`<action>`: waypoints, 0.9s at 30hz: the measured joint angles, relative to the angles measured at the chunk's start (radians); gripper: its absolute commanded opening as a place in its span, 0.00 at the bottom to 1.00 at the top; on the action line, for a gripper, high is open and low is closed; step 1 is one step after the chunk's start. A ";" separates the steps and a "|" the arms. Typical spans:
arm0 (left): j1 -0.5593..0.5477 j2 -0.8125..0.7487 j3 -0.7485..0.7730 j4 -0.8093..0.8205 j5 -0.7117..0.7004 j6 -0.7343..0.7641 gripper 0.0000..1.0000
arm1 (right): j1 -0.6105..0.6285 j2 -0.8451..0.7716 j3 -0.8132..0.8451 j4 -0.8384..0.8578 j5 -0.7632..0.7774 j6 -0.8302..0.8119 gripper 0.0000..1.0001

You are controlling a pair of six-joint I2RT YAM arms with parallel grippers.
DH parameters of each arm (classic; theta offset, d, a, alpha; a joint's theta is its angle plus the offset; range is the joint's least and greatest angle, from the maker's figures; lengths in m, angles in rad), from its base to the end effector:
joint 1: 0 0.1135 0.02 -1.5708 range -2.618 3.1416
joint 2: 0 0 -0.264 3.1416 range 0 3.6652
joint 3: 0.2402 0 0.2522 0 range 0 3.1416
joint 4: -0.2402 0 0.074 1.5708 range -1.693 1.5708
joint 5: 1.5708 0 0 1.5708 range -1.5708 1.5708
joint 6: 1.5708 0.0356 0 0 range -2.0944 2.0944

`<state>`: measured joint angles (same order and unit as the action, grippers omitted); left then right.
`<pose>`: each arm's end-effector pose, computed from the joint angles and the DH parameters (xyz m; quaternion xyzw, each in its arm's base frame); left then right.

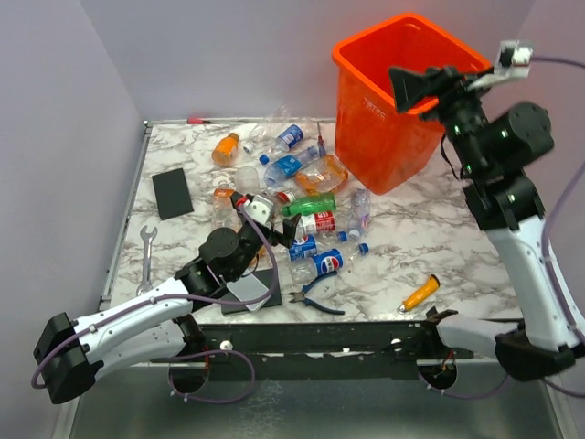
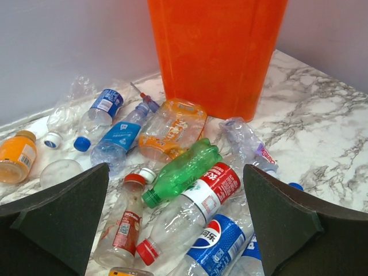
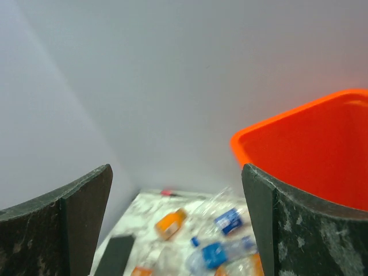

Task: Put the plastic bottles in the bin
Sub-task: Pick up the plastic bottle at the center of the board.

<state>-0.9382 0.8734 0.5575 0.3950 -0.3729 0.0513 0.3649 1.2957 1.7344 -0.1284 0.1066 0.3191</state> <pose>0.1339 -0.1607 0.3053 0.1968 0.6515 -0.1961 0.7059 0.2337 0.0852 0.5593 0.0296 0.5893 0.2410 0.7705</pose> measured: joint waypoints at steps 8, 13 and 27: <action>0.000 0.022 0.000 0.000 -0.049 0.004 0.99 | 0.026 -0.417 -0.554 0.051 -0.239 0.181 0.95; 0.000 0.027 0.000 -0.006 -0.048 0.000 0.99 | 0.026 -0.513 -0.925 -0.013 -0.228 0.315 0.96; -0.046 0.142 0.111 -0.266 0.087 -0.028 0.99 | 0.026 -0.657 -1.388 -0.176 -0.174 0.661 0.87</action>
<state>-0.9844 1.0153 0.6685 0.1295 -0.2863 0.0231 0.3908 0.6388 0.3462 -0.3046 -0.0673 0.9806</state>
